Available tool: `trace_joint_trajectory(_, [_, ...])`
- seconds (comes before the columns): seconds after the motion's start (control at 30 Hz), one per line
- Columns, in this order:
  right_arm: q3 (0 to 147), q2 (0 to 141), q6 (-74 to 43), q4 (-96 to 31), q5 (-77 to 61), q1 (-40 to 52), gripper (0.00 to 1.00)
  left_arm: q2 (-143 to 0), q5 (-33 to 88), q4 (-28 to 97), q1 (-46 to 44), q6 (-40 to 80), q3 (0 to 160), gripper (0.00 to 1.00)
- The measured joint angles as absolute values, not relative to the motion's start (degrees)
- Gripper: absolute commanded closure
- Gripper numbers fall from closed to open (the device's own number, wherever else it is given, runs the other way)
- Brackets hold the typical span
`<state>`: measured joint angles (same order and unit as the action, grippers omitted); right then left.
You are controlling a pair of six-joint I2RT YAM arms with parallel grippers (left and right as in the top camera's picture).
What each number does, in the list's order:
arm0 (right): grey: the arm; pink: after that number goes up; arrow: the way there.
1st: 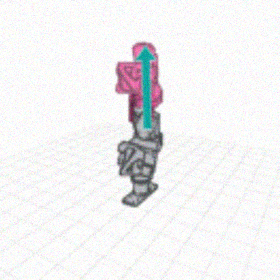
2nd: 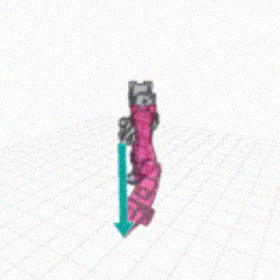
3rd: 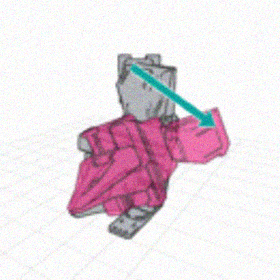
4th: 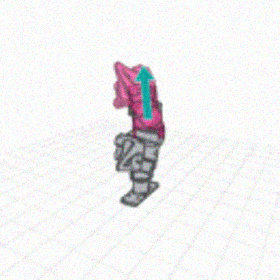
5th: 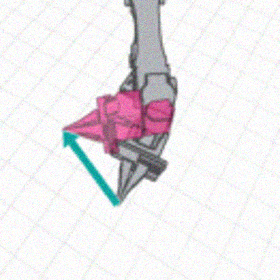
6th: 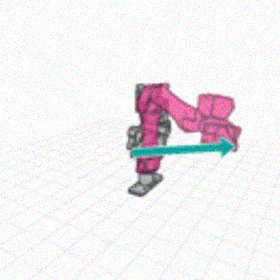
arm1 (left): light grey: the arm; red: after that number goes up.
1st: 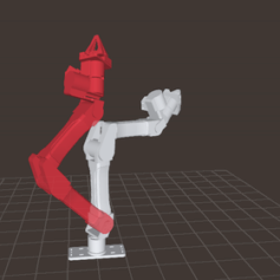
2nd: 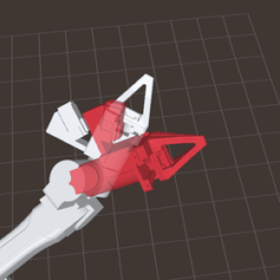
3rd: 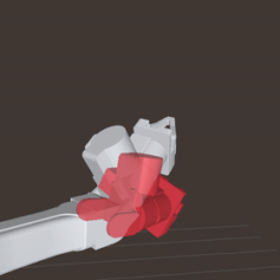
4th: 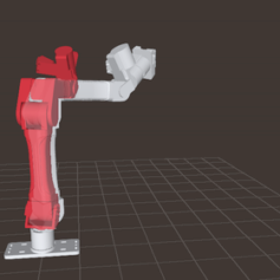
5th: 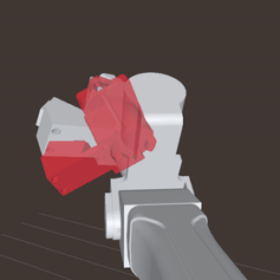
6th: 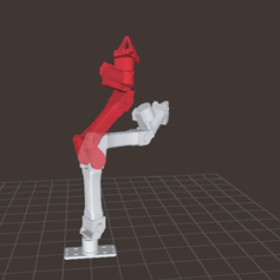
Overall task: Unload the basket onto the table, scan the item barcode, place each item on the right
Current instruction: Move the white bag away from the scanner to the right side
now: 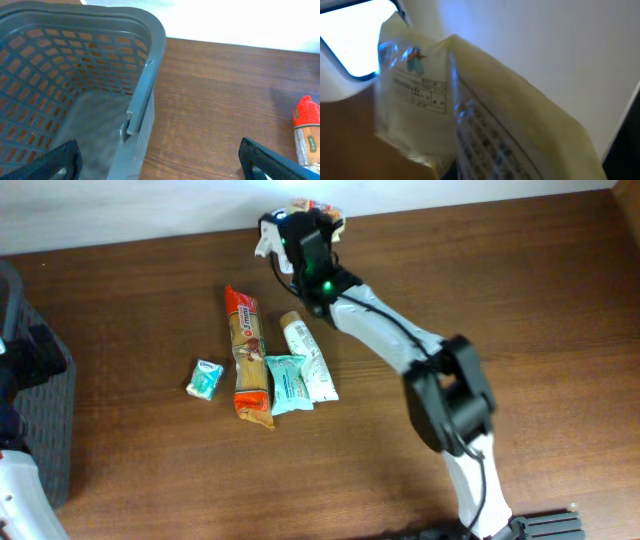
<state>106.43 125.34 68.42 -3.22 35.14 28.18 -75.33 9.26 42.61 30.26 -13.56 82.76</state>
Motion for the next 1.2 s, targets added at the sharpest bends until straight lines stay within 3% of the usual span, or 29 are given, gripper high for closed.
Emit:
trace_joint_trajectory(0.1, [106.8, 113.5, 52.0, -20.0, 27.8, 27.9, 0.96, -75.3, 9.2, 42.6, 30.3, -13.6, 82.8, 0.01])
trace_joint_trajectory(0.2, [107.4, 99.6, 31.9, -39.3, 8.6, 24.4, 0.96, -75.3, 9.2, 42.7, 30.3, -13.6, 82.8, 0.01])
trace_joint_trajectory(0.33, [107.6, 94.0, 11.4, -57.3, -3.6, 13.2, 0.96, -75.3, 9.2, 42.5, 30.3, -13.6, 82.8, 0.01])
trace_joint_trajectory(0.57, [103.4, 99.4, 3.8, -64.3, -20.1, -12.2, 0.96, -75.3, 9.2, 42.6, 30.3, -13.6, 82.8, 0.01])
trace_joint_trajectory(0.8, [101.6, 115.9, 3.0, -61.4, -21.2, -20.7, 0.96, -75.3, 9.2, 42.6, 30.3, -13.6, 82.8, 0.01])
trace_joint_trajectory(0.83, [101.6, 118.2, 2.9, -60.6, -20.9, -21.2, 0.91, -75.3, 9.2, 42.7, 30.3, -13.6, 82.8, 0.01])
trace_joint_trajectory(0.9, [101.6, 120.9, 2.8, -59.8, -20.2, -21.7, 0.52, -75.3, 9.2, 42.6, 30.3, -13.6, 82.8, 0.01])
trace_joint_trajectory(0.93, [101.5, 121.4, 2.7, -59.8, -20.0, -21.7, 0.42, -75.3, 9.2, 42.6, 30.3, -13.6, 82.8, 0.01])
trace_joint_trajectory(1.2, [110.7, 121.1, 2.9, -75.0, -22.8, -20.8, 0.39, -75.3, 9.2, 42.7, 30.3, -13.6, 82.8, 0.01])
